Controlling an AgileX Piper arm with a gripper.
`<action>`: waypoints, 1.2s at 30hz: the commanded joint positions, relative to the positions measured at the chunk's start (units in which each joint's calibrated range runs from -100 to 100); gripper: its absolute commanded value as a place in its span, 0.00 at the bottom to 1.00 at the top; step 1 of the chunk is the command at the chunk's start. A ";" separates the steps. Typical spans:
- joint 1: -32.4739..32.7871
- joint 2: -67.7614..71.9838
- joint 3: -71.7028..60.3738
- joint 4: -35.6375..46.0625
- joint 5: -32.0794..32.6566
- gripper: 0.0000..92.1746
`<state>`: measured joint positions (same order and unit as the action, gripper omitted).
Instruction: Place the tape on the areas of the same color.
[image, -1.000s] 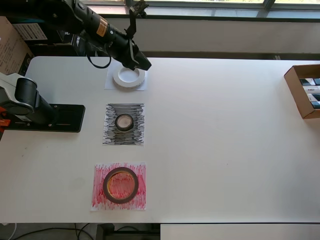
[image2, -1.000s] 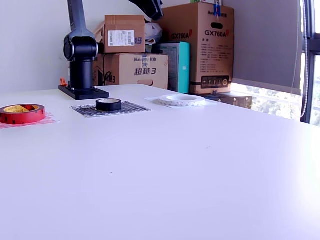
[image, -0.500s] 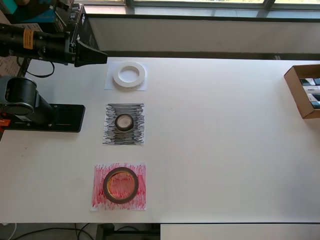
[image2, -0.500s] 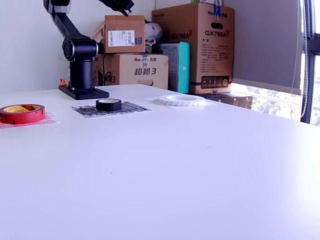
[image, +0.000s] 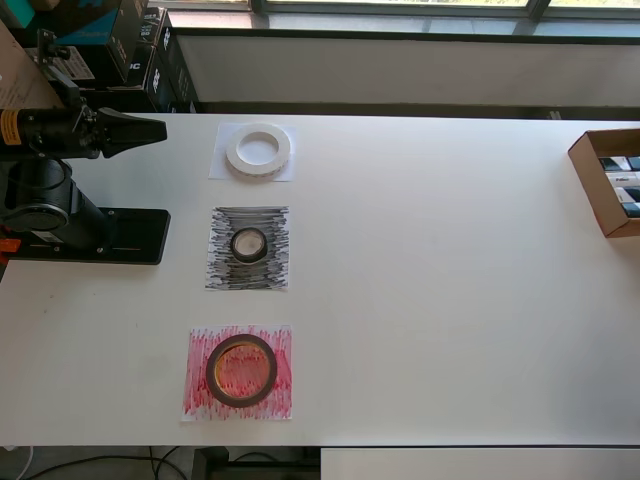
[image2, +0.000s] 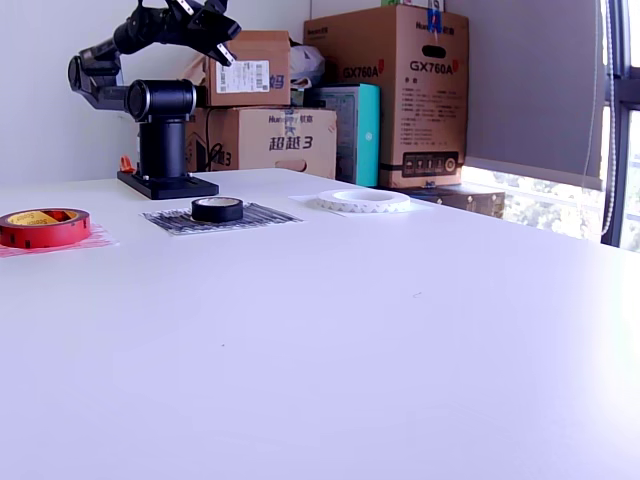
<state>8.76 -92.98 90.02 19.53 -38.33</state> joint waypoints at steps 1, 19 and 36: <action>-0.15 -6.37 9.07 -21.44 -0.31 0.00; 0.09 -6.37 9.53 -13.21 -0.14 0.01; 0.09 -6.37 9.53 -0.06 0.35 0.01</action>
<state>8.76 -98.80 99.67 16.35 -38.33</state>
